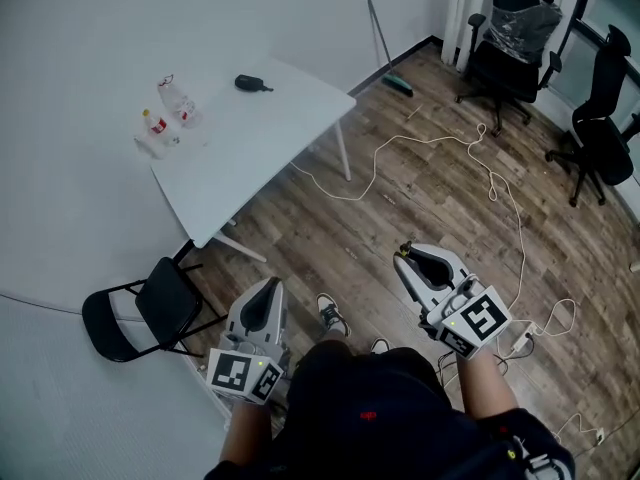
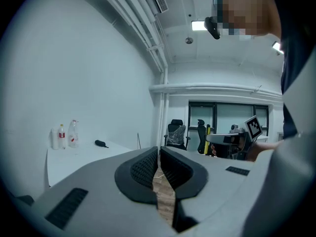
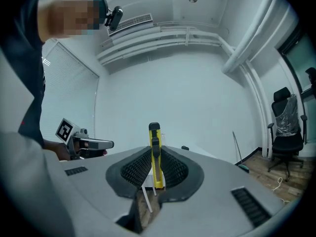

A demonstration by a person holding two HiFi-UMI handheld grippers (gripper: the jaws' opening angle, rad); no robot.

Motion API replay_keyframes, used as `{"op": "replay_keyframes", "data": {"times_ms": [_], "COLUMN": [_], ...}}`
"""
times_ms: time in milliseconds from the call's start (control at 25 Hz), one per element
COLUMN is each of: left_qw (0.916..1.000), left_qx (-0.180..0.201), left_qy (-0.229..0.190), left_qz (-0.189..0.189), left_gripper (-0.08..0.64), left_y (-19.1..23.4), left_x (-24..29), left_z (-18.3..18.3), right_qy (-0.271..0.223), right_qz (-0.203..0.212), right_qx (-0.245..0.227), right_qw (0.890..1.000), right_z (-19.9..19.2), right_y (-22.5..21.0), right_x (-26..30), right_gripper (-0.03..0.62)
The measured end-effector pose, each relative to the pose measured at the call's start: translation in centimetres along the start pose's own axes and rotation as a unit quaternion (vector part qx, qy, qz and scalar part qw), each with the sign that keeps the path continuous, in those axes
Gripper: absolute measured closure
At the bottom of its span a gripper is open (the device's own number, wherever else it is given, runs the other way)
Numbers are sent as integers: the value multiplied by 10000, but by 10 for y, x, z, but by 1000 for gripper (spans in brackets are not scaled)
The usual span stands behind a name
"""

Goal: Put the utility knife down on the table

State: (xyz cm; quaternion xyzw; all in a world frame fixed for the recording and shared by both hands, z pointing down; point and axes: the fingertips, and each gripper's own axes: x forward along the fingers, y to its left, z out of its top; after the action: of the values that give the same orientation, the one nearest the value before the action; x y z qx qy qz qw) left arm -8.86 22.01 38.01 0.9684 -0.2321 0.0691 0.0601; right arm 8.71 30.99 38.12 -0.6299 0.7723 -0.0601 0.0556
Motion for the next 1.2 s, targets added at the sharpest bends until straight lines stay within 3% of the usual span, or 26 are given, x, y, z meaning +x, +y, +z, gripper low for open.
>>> {"op": "replay_keyframes", "data": {"times_ms": [200,440,640,880,1200], "left_qw": [9998,9994,9989,9990,9986], "left_qx": [3,-95,-289,-122,-309], "left_qy": [-82,-102,-191,-323,-330], "left_qz": [-195,-303,-328,-284,-259], "left_gripper": [523,523,523,523,523], "left_y": [11,52,104,177,262], "left_x": [34,75,101,119,128], "left_z": [6,9,19,42,47], "right_qy": [59,99,260,47,186], "right_qz": [-217,-441,-479,-333,-187], "right_qx": [-62,-18,-161,-214,-354], "right_qw": [9997,9990,9984,9992,9990], "right_z": [2,7,7,26,25], "right_y": [-25,-53,-67,-64,-51], "right_x": [11,58,113,201,297], "right_gripper": [529,528,528,529,528]}}
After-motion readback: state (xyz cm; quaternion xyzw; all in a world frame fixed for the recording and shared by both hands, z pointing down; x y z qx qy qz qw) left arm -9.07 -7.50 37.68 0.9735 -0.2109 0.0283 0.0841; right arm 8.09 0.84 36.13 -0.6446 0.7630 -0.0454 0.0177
